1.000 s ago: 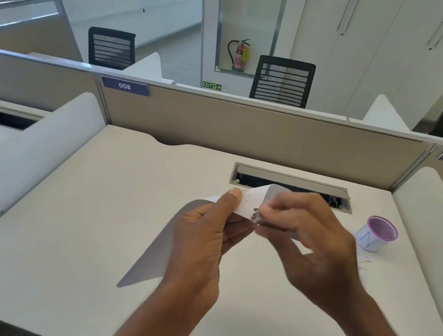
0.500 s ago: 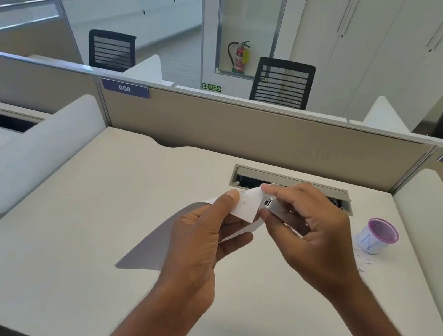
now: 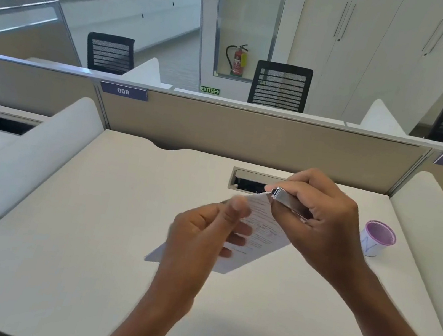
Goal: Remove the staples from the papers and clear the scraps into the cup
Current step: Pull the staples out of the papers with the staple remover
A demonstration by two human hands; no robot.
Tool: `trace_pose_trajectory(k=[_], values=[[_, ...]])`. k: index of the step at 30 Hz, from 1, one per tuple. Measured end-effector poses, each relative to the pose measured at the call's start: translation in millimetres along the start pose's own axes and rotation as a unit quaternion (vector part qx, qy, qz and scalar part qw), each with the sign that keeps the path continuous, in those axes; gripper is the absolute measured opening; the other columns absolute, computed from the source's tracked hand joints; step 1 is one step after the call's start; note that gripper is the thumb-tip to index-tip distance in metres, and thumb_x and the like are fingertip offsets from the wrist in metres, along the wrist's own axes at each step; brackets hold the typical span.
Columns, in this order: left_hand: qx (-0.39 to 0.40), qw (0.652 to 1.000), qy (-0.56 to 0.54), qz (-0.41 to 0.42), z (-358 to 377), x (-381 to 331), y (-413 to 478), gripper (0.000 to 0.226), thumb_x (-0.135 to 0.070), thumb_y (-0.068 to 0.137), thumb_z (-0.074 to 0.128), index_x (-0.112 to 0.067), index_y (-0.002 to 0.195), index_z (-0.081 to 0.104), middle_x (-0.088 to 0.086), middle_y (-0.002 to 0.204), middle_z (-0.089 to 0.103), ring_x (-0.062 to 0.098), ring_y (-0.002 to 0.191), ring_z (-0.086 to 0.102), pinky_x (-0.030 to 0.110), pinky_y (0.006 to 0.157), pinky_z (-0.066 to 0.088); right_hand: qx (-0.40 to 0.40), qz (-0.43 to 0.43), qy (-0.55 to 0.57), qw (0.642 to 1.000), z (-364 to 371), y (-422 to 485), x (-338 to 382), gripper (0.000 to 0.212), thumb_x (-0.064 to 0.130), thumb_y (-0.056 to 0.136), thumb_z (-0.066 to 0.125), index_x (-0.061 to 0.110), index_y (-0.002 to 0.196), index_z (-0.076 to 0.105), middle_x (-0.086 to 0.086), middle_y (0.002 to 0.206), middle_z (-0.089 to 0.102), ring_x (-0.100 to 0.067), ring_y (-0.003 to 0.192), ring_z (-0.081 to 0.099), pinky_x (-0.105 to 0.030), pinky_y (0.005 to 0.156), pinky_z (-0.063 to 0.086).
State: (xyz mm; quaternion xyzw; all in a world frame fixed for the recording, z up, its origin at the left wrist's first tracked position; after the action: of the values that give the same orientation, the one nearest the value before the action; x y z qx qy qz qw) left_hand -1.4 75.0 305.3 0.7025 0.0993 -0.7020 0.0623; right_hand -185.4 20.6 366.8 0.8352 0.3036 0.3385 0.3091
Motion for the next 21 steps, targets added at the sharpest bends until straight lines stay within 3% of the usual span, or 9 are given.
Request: trace_pose_trajectory(k=[2, 4, 7, 9, 11, 14, 17, 19, 21], values=[[-0.088, 0.975, 0.145, 0.142, -16.9, -16.0, -0.5, 0.034, -0.063, 0.086, 0.078, -0.029, 0.087, 0.080, -0.014, 0.081, 0.079, 0.016, 0.076, 0.072, 0.024, 0.063, 0.053, 0.004, 0.009, 0.009, 1.000, -2.8, 3.3, -1.4, 0.008, 0.011, 0.096, 0.079, 0.007, 0.100, 0.083, -0.004, 0.093, 0.067, -0.016, 0.077, 0.060, -0.014, 0.069, 0.040], [-0.154, 0.933, 0.229, 0.232, -25.8, -26.5, 0.7, 0.026, -0.050, 0.088, 0.087, -0.030, 0.095, 0.072, -0.016, 0.089, 0.072, 0.015, 0.080, 0.065, 0.028, 0.066, 0.052, 0.013, 0.019, 0.017, 1.000, -4.2, 6.2, -1.6, 0.005, 0.010, 0.095, 0.080, 0.007, 0.099, 0.083, -0.003, 0.092, 0.067, -0.018, 0.076, 0.061, -0.017, 0.067, 0.041], [-0.136, 0.920, 0.246, 0.271, -24.1, -32.5, 13.8, 0.033, -0.036, 0.092, 0.087, -0.029, 0.121, 0.073, -0.020, 0.116, 0.072, 0.011, 0.104, 0.067, 0.029, 0.081, 0.055, 0.032, 0.033, 0.036, 0.998, -4.6, 9.8, -0.6, 0.005, 0.005, 0.093, 0.081, 0.008, 0.096, 0.083, -0.002, 0.090, 0.066, -0.019, 0.074, 0.062, -0.020, 0.065, 0.042], [-0.081, 0.943, 0.197, 0.255, -18.1, -30.7, 23.1, 0.024, -0.028, 0.097, 0.085, -0.029, 0.120, 0.080, -0.023, 0.114, 0.079, 0.009, 0.104, 0.074, 0.030, 0.081, 0.060, 0.040, 0.043, 0.050, 0.997, -5.0, 13.0, -0.8, 0.006, 0.003, 0.091, 0.083, 0.009, 0.094, 0.083, -0.002, 0.089, 0.067, -0.017, 0.072, 0.061, -0.016, 0.065, 0.040], [-0.048, 0.964, 0.147, 0.216, -12.5, -25.5, 28.5, 0.012, -0.025, 0.100, 0.082, -0.030, 0.110, 0.086, -0.022, 0.099, 0.083, 0.007, 0.094, 0.079, 0.034, 0.080, 0.063, 0.044, 0.054, 0.063, 0.996, -4.9, 16.1, -1.1, 0.007, 0.003, 0.090, 0.084, 0.010, 0.093, 0.083, -0.002, 0.089, 0.067, -0.017, 0.072, 0.061, -0.015, 0.066, 0.039], [-0.053, 0.982, 0.081, 0.160, -11.4, -18.2, 29.3, 0.008, -0.027, 0.101, 0.081, -0.026, 0.100, 0.089, -0.015, 0.089, 0.085, 0.014, 0.084, 0.082, 0.042, 0.077, 0.066, 0.033, 0.075, 0.074, 0.994, -6.0, 19.3, -4.0, 0.007, 0.009, 0.092, 0.085, 0.013, 0.097, 0.085, 0.001, 0.089, 0.069, -0.016, 0.075, 0.064, -0.014, 0.067, 0.041], [-0.061, 0.992, -0.001, 0.107, -10.5, -12.9, 26.5, 0.013, -0.027, 0.102, 0.079, -0.024, 0.095, 0.090, -0.005, 0.087, 0.086, 0.025, 0.083, 0.083, 0.045, 0.075, 0.066, 0.002, 0.137, 0.091, 0.986, -6.1, 13.9, -12.2, 0.027, 0.023, 0.091, 0.088, 0.021, 0.117, 0.083, 0.009, 0.094, 0.074, -0.008, 0.080, 0.069, -0.013, 0.070, 0.050], [-0.057, 0.994, -0.034, 0.082, -7.2, -9.0, 25.0, 0.017, -0.028, 0.103, 0.077, -0.023, 0.094, 0.090, -0.001, 0.088, 0.086, 0.028, 0.084, 0.082, 0.044, 0.075, 0.066, -0.010, 0.219, 0.158, 0.963, -0.5, 2.9, -18.6, 0.034, 0.029, 0.090, 0.087, 0.024, 0.122, 0.079, 0.009, 0.093, 0.078, -0.007, 0.074, 0.073, -0.019, 0.062, 0.059], [-0.051, 0.994, -0.067, 0.062, -3.4, -4.1, 23.5, 0.017, -0.028, 0.103, 0.076, -0.022, 0.095, 0.090, 0.002, 0.091, 0.087, 0.030, 0.088, 0.083, 0.048, 0.080, 0.067, -0.016, 0.257, 0.209, 0.943, 7.0, -7.9, -15.4, 0.020, 0.026, 0.094, 0.083, 0.022, 0.112, 0.077, 0.006, 0.083, 0.076, -0.010, 0.065, 0.070, -0.022, 0.052, 0.056]])
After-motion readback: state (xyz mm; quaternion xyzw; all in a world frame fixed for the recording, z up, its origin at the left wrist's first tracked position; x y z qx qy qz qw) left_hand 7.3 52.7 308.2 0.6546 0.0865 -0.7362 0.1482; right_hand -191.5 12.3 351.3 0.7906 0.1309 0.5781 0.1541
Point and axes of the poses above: each hand's wrist, its own y-axis towards the middle knuckle, its own z-axis out of the palm, x = y × z, the point moved 8 cm from there along y, towards the middle knuckle
